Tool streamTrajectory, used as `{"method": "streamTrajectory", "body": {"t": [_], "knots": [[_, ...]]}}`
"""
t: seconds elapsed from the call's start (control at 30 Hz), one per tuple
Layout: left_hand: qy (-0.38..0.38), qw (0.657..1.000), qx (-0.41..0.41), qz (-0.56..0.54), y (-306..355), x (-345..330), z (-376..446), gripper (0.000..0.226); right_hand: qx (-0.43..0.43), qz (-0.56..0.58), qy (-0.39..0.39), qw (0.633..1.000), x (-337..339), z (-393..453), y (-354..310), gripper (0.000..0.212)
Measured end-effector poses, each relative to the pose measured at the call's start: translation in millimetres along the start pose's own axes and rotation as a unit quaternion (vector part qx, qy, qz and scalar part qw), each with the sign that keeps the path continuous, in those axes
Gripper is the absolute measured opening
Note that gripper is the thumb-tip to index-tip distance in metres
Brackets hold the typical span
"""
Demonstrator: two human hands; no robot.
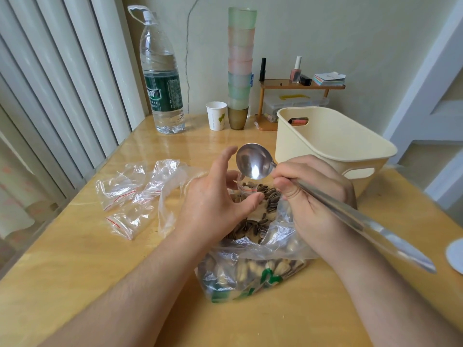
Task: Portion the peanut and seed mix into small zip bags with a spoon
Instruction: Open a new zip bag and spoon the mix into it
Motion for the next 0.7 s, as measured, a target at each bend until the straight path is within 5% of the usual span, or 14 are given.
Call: {"method": "streamTrajectory", "body": {"t": [0.2,0.37,0.47,0.57,0.7], "knots": [[0.010,0.997,0.029,-0.066,-7,10,5,0.090,-0.041,-0.004,0.032,0.999,10,-2,10,0.022],[0.014,0.961,0.039,-0.273,-16,30,13,0.092,-0.065,0.015,-0.084,0.994,0,-9,14,0.019],[-0.001,0.983,-0.017,-0.182,-12,34,15,0.087,-0.063,0.018,-0.151,0.986,-18,-19,20,0.014],[-0.017,0.995,-0.085,-0.045,-1,32,10,0.089,-0.144,0.063,-0.213,0.964,-33,-22,35,0.038],[-0.067,0.984,-0.053,-0.155,3,29,8,0.093,-0.067,-0.044,-0.300,0.951,-39,-31,28,0.030]]}}
Point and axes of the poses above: each hand's wrist, its own z-axis towards the middle knuckle, its own x-axis out of the back of the hand, y = z × x, the point moved 5 cm from there along z, towards the middle knuckle, and after that the axes turned 11 degrees about x, right-handed, at the moved point
